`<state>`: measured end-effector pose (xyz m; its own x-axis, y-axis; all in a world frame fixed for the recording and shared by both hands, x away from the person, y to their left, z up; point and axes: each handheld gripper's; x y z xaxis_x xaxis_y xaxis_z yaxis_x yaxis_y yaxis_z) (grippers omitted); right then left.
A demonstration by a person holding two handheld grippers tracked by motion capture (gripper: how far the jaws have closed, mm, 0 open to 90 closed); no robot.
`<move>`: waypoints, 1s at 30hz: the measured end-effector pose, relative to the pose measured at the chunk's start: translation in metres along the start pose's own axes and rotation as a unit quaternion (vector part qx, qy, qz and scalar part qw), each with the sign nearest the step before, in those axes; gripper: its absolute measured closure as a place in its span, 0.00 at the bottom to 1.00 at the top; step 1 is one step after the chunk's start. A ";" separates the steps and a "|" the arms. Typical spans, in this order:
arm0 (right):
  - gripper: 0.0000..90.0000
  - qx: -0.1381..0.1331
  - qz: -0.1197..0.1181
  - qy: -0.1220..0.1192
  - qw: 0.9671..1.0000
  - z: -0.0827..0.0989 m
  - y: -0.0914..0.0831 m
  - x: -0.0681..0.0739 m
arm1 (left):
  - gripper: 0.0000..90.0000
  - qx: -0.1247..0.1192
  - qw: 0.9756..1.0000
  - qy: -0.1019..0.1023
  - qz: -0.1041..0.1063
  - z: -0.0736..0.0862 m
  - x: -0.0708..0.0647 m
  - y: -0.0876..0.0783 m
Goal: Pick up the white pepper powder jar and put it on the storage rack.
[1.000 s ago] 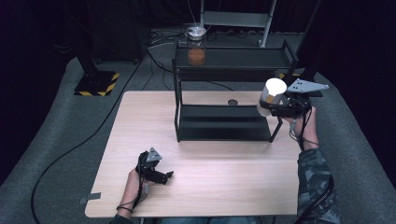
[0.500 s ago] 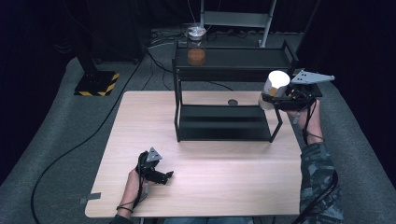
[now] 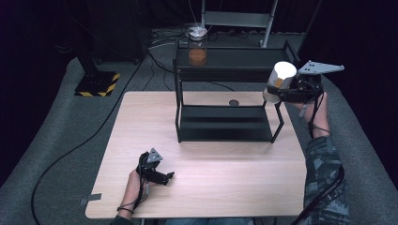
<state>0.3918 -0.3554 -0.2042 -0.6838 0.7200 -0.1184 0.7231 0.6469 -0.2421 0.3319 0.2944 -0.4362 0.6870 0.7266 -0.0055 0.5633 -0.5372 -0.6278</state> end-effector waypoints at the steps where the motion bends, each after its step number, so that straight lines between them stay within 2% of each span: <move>1: 0.33 -0.001 0.000 0.001 1.000 -0.002 -0.001 -0.001 | 0.01 0.000 1.000 0.001 0.000 0.000 0.000 0.000; 10: 0.33 -0.002 0.004 -0.002 1.000 -0.019 -0.003 -0.005 | 0.01 0.000 1.000 0.000 0.000 0.000 0.000 0.000; 24: 0.33 -0.007 0.013 0.006 1.000 -0.036 -0.004 -0.011 | 0.01 0.000 1.000 0.000 0.000 0.000 0.000 0.000; 30: 0.33 -0.005 0.016 -0.004 1.000 -0.048 -0.004 -0.013 | 0.01 0.000 1.000 0.000 0.000 0.000 0.000 0.000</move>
<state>0.4030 -0.3553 -0.1552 -0.6616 0.7379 -0.1338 0.7450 0.6265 -0.2290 0.3317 0.2943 -0.4362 0.6862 0.7273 -0.0052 0.5639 -0.5365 -0.6278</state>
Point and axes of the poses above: each handheld gripper's, and its own axes: y roughly forward along the jaws, z roughly out of its underside, x roughly to its left, and after that the axes turned 5 degrees about -x, right-handed
